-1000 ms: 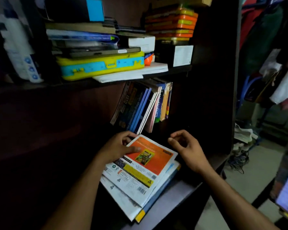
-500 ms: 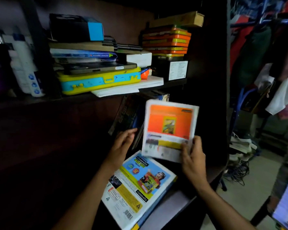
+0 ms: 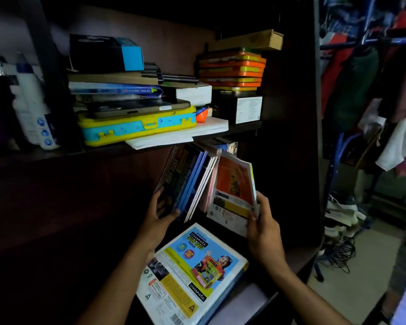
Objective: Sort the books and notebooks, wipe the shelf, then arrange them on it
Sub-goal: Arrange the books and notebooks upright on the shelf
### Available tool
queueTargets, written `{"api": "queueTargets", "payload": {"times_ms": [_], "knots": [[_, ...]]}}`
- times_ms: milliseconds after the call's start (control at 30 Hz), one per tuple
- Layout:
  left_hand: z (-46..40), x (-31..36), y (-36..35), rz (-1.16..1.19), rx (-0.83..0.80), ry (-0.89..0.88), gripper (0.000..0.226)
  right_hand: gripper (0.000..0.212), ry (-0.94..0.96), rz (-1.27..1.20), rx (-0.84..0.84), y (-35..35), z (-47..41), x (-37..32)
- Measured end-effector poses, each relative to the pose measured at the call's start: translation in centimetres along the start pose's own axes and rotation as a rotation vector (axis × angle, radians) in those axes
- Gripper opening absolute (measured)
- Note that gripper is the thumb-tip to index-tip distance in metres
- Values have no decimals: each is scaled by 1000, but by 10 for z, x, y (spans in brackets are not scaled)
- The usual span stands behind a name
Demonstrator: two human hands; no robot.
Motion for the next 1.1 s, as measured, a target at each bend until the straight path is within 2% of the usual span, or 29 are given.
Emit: {"api": "queueTargets", "payload": {"times_ms": [100, 367, 667, 733, 867, 967, 1033, 1100], "knots": [[0, 3, 0, 85, 32, -24, 70, 46, 55, 78, -26, -5, -9, -5], [2, 2, 0, 3, -24, -43, 78, 61, 128, 211, -123, -16, -15, -2], [5, 1, -1, -92, -17, -15, 71, 56, 27, 380, -206, -56, -74, 8], [3, -1, 0, -98, -18, -3, 71, 57, 4, 296, -185, -54, -78, 14], [6, -1, -2, -123, -10, 12, 66, 36, 33, 145, -35, -46, -68, 13], [6, -2, -4, -123, -36, 28, 62, 20, 56, 141, -80, -47, -66, 9], [7, -2, -4, -124, -59, 24, 59, 25, 61, 187, -150, -49, -66, 6], [7, -2, -3, -126, -71, 20, 56, 48, 54, 267, -280, -54, -68, 8]]}}
Point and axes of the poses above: each hand's wrist, its own z-axis away from the middle knuckle, its own y-axis out of the back of the hand, x = y × z, the point moved 3 cm from there along -z, towards the middle knuckle, and after that the axes turned 11 degrees about -x, right-handed, at the moved point
